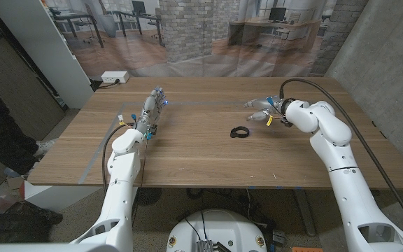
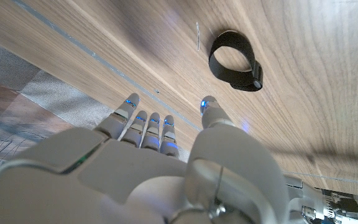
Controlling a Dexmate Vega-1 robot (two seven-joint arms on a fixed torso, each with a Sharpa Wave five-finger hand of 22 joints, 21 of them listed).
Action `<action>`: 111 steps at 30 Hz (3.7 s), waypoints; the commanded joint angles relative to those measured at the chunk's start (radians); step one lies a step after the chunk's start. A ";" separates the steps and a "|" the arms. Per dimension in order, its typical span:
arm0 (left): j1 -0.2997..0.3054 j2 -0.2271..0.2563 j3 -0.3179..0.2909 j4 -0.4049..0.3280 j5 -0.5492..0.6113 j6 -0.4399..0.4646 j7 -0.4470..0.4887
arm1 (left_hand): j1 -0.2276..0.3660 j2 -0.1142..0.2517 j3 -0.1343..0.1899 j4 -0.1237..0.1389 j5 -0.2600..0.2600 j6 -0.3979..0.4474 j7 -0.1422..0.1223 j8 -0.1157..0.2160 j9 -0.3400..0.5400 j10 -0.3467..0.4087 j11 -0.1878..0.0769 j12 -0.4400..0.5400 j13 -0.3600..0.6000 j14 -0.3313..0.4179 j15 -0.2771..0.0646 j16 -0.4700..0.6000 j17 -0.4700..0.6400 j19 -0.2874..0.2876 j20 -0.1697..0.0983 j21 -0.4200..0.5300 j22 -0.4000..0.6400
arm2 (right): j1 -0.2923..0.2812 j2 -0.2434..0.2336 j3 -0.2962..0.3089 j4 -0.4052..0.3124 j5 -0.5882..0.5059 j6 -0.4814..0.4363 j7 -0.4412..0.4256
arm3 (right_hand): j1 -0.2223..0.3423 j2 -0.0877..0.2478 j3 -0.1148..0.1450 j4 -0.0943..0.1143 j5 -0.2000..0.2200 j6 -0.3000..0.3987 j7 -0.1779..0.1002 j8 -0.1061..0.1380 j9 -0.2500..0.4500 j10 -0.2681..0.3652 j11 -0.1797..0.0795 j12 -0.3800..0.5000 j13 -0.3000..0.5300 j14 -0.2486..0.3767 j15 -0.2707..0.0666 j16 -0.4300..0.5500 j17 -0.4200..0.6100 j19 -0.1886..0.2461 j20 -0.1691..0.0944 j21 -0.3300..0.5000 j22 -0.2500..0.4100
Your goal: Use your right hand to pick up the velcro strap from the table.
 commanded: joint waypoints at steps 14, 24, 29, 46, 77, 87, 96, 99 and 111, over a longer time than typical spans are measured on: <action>0.009 0.002 -0.001 -0.010 -0.001 0.009 0.002 | 0.005 0.085 -0.004 -0.002 0.005 -0.032 -0.005 -0.001 0.005 -0.041 0.001 -0.002 0.002 -0.153 -0.008 -0.003 0.003 -0.023 0.000 -0.005 0.002 | -0.002 -0.001 -0.023 0.017 -0.027 0.004 -0.008 | 0.031 -0.007 0.004 -0.007 -0.004 0.029 -0.009 0.010 0.003 0.027 -0.008 0.015 0.002 0.023 -0.011 0.008 0.002 0.017 -0.018 0.006 0.003; 0.009 0.003 -0.001 -0.010 0.000 0.010 0.004 | 0.005 0.086 -0.005 -0.002 0.005 -0.032 -0.005 -0.001 0.006 -0.040 0.002 -0.002 0.002 -0.152 -0.009 -0.002 0.003 -0.022 -0.001 -0.006 0.002 | 0.003 -0.002 -0.030 0.033 -0.032 0.004 -0.009 | 0.047 -0.009 0.006 -0.009 -0.004 0.040 -0.010 0.012 0.003 0.033 -0.008 0.016 0.002 0.026 -0.012 0.008 0.002 0.020 -0.017 0.006 0.003; 0.005 0.003 0.000 -0.006 0.001 0.012 0.002 | 0.005 0.085 -0.006 -0.002 0.005 -0.032 -0.006 -0.002 0.006 -0.040 0.000 -0.002 0.002 -0.153 -0.009 -0.003 0.003 -0.023 -0.001 -0.007 0.002 | 0.006 -0.002 -0.033 0.040 -0.034 0.002 -0.009 | 0.053 -0.010 0.006 -0.009 -0.003 0.045 -0.009 0.013 0.004 0.039 -0.008 0.017 0.002 0.028 -0.013 0.008 0.002 0.021 -0.018 0.005 0.003; -0.006 0.005 -0.002 0.010 0.006 0.013 0.004 | 0.004 0.084 -0.008 -0.002 0.006 -0.032 -0.005 -0.002 0.006 -0.040 0.001 -0.003 0.002 -0.155 -0.012 -0.003 0.003 -0.024 -0.001 -0.010 0.002 | 0.016 -0.004 -0.041 0.067 -0.034 -0.001 -0.010 | 0.058 -0.021 -0.004 -0.003 -0.004 0.065 -0.007 0.017 0.005 0.052 -0.008 0.019 0.002 0.034 -0.015 0.008 0.003 0.025 -0.018 0.004 0.003; -0.008 0.005 -0.001 0.011 0.015 0.021 0.003 | 0.004 0.085 -0.012 -0.001 0.007 -0.032 -0.005 -0.002 0.006 -0.041 0.000 -0.003 0.002 -0.156 -0.011 -0.003 0.003 -0.028 -0.002 -0.015 0.003 | -0.002 0.000 -0.049 0.076 -0.023 -0.002 -0.014 | 0.066 -0.034 -0.018 0.003 -0.002 0.073 -0.004 0.014 0.006 0.069 -0.004 0.020 0.003 0.046 -0.011 0.010 0.003 0.032 -0.013 0.004 0.003; -0.006 0.006 -0.003 0.006 0.014 0.022 0.001 | 0.004 0.086 -0.012 -0.001 0.007 -0.032 -0.005 -0.002 0.006 -0.042 0.000 -0.004 0.002 -0.155 -0.011 -0.003 0.003 -0.028 -0.002 -0.017 0.003 | -0.010 0.007 -0.050 0.073 -0.028 -0.012 -0.024 | 0.069 -0.041 -0.026 0.005 0.001 0.086 -0.004 0.016 0.006 0.083 -0.004 0.022 0.003 0.057 -0.012 0.011 0.003 0.041 -0.013 0.006 0.003; -0.003 0.008 -0.006 0.005 0.013 0.024 -0.001 | 0.004 0.086 -0.013 -0.001 0.008 -0.031 -0.004 -0.002 0.006 -0.041 0.001 -0.003 0.002 -0.156 -0.010 -0.003 0.003 -0.028 -0.002 -0.018 0.003 | -0.017 0.008 -0.055 0.075 -0.036 -0.015 -0.029 | 0.077 -0.043 -0.028 0.003 0.003 0.092 -0.004 0.017 0.006 0.092 -0.002 0.023 0.003 0.062 -0.014 0.012 0.003 0.047 -0.013 0.007 0.003; -0.002 0.008 -0.007 0.005 0.012 0.024 -0.001 | 0.004 0.086 -0.014 -0.001 0.008 -0.031 -0.005 -0.002 0.006 -0.042 0.000 -0.003 0.002 -0.156 -0.010 -0.003 0.003 -0.028 -0.001 -0.018 0.003 | -0.019 0.009 -0.058 0.075 -0.041 -0.018 -0.035 | 0.080 -0.043 -0.028 0.003 0.004 0.092 -0.005 0.016 0.006 0.092 -0.003 0.022 0.003 0.063 -0.015 0.011 0.003 0.048 -0.013 0.007 0.003; -0.006 0.012 -0.011 0.011 0.011 0.023 -0.005 | 0.003 0.086 -0.015 -0.001 0.008 -0.032 -0.004 -0.002 0.006 -0.042 0.000 -0.004 0.002 -0.157 -0.010 -0.003 0.003 -0.029 -0.001 -0.019 0.003 | -0.016 0.013 -0.068 0.082 -0.053 -0.023 -0.036 | 0.094 -0.045 -0.030 0.000 0.007 0.100 -0.008 0.016 0.007 0.100 -0.004 0.022 0.004 0.071 -0.016 0.012 0.003 0.054 -0.014 0.007 0.003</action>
